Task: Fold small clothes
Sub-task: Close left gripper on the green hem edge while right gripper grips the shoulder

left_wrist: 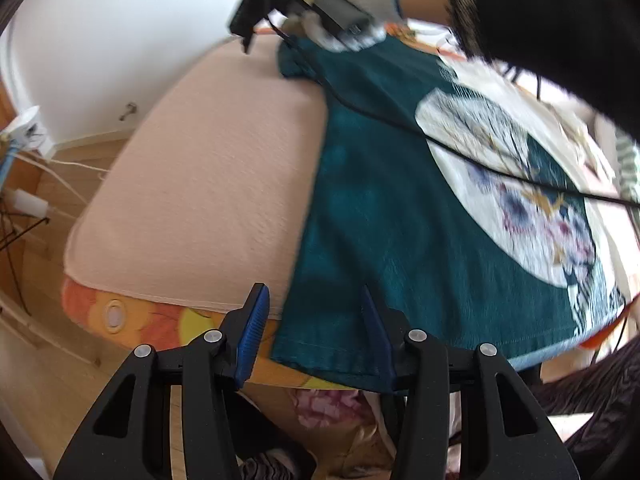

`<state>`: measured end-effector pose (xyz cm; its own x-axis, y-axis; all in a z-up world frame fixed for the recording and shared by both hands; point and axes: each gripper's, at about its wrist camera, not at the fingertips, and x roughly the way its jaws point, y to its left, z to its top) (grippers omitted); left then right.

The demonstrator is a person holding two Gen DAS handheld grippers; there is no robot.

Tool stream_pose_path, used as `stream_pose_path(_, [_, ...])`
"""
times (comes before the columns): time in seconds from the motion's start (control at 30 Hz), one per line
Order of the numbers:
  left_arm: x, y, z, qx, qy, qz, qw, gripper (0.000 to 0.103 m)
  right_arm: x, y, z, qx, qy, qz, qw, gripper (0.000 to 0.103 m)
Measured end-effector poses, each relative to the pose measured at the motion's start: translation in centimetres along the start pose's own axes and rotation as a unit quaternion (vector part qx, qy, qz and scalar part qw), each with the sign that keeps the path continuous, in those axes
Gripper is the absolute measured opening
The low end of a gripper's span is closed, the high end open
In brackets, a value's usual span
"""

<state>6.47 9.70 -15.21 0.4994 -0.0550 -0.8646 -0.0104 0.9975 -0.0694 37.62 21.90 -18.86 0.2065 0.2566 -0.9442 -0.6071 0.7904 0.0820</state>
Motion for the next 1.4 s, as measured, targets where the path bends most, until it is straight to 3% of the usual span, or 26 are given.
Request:
stream_pose_path(0.07, [-0.2, -0.3, 0.1, 0.008, -0.011, -0.004, 0.9999, 0.016, 0.1, 0.3, 0.1, -0.012, 0.001, -0.009, 1.000, 0.069])
stream_pose_path(0.1, [-0.1, -0.4, 0.2, 0.010, -0.012, -0.009, 0.9998, 0.009, 0.2, 0.5, 0.1, -0.019, 0.002, -0.014, 1.000, 0.068])
stream_pose_path(0.17, [-0.1, -0.6, 0.3, 0.009, -0.012, -0.018, 0.9997, 0.003, 0.2, 0.8, 0.0, -0.034, 0.001, -0.032, 0.999, 0.058])
stream_pose_path(0.23, [-0.4, -0.3, 0.5, -0.007, -0.014, -0.051, 0.9986, 0.002, 0.1, 0.6, -0.1, -0.041, -0.002, -0.043, 0.998, 0.045])
stream_pose_path(0.3, [-0.6, -0.4, 0.6, -0.015, -0.021, -0.068, 0.9973, 0.002, 0.0, 0.0, -0.1, -0.041, -0.005, -0.053, 0.998, 0.014])
stream_pose_path(0.37, [-1.2, -0.7, 0.6, -0.013, -0.031, -0.076, 0.9966, 0.002, -0.2, -1.0, 0.0, -0.033, -0.003, -0.053, 0.998, 0.001])
stream_pose_path(0.63, [-2.2, -2.1, 0.8, -0.001, -0.045, -0.103, 0.9937, 0.002, -3.4, -4.7, -0.7, -0.002, -0.033, -0.032, 0.999, 0.000])
stream_pose_path(0.9, [-3.1, -5.1, 1.7, 0.027, -0.060, -0.137, 0.9884, 0.002, -8.0, -9.3, -2.7, 0.027, -0.063, -0.045, 0.997, 0.000])
stream_pose_path(1.17, [-3.4, -11.0, 2.3, 0.094, -0.058, -0.186, 0.9764, 0.002, -12.6, -18.1, -7.7, 0.104, -0.085, -0.055, 0.989, 0.000])
stream_pose_path(1.4, [-2.5, -15.2, 2.1, 0.143, -0.039, -0.209, 0.9667, 0.002, -12.5, -25.4, -11.8, 0.167, -0.072, -0.054, 0.982, 0.000])
